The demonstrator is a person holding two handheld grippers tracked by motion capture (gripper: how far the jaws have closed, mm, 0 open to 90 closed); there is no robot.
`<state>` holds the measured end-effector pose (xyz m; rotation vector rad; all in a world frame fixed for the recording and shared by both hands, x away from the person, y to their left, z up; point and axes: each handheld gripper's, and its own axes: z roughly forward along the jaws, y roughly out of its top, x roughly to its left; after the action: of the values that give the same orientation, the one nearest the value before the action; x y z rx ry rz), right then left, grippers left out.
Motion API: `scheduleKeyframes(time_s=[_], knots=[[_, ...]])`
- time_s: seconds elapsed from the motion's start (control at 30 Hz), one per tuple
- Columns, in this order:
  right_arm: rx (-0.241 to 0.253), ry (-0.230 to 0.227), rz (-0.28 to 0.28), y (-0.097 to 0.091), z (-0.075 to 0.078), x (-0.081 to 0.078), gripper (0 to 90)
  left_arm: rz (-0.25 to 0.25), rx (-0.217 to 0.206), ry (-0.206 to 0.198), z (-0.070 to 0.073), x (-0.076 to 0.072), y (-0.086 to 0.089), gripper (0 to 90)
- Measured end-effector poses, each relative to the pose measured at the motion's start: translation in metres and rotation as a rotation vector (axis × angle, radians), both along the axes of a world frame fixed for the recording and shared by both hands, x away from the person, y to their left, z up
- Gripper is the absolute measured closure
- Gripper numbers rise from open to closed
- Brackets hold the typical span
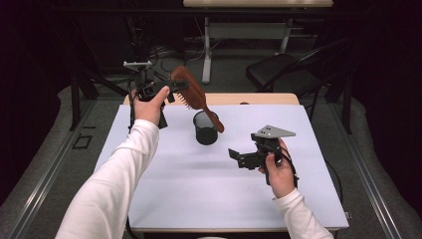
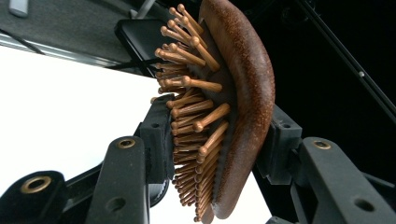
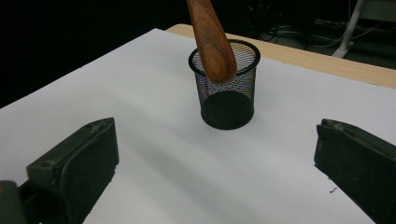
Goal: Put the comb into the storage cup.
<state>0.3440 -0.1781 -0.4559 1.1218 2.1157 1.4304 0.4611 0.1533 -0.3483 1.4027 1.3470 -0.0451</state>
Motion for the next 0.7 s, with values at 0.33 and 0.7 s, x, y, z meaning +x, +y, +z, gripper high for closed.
scheduleKeyframes(time_s=[0.33, 0.7], knots=[[0.008, 0.0, -0.004, -0.001, 0.001, 0.0, 0.0, 0.048, 0.01, -0.009, 0.001, 0.007, 0.007, 54.0], [0.008, 0.0, -0.003, -0.002, 0.0, 0.001, 0.2, 0.105, 0.006, -0.017, 0.001, 0.012, 0.017, 54.0]])
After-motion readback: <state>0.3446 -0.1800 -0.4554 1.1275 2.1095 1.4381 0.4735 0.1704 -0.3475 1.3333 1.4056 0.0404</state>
